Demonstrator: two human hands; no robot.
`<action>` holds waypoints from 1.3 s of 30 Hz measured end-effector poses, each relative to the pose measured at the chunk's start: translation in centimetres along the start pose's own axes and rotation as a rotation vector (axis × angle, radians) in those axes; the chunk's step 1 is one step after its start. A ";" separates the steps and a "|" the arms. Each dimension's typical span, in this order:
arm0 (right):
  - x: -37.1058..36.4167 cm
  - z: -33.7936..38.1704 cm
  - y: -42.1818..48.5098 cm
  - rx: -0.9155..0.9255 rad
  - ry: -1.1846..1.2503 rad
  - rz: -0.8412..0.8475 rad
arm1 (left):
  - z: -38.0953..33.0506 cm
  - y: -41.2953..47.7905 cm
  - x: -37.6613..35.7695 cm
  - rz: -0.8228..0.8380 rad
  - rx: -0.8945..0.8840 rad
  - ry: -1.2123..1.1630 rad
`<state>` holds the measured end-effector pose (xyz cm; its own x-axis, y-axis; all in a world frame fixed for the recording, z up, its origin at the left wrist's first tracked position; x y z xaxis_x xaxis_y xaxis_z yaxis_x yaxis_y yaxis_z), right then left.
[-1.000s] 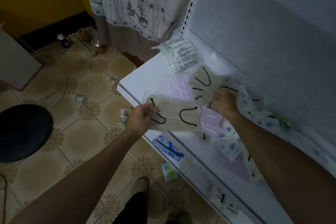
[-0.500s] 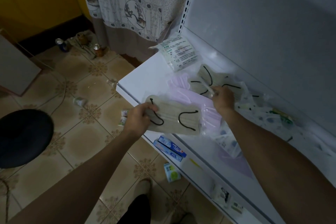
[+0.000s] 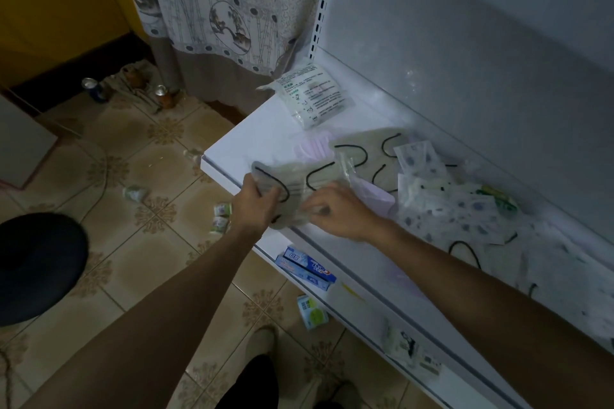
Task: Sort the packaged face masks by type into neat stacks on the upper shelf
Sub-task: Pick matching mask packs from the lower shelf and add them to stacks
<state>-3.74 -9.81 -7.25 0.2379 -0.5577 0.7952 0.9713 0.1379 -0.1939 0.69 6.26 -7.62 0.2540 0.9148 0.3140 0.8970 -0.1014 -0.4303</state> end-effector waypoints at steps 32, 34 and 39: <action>10.6 -6.7 3.7 -0.459 -0.122 -0.858 | 2.6 1.9 4.5 -0.111 -0.238 0.205; 10.9 -5.2 4.6 -0.372 0.119 -0.806 | 2.0 1.7 4.3 -0.101 -0.206 0.157; 10.4 -2.2 5.7 -0.296 0.682 -0.321 | 1.0 1.7 4.6 -0.053 -0.046 -0.076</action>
<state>4.27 -16.61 -1.34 -0.1963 -0.9229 0.3312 0.9299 -0.2824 -0.2359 3.02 10.67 -7.81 0.1794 0.9461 0.2696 0.9245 -0.0684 -0.3751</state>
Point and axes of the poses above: each hand's wrist, its own y-axis towards the middle knuckle, its own x-axis out of the back of the hand, z = x × y, the point moved 1 cm from there along y, towards the middle knuckle
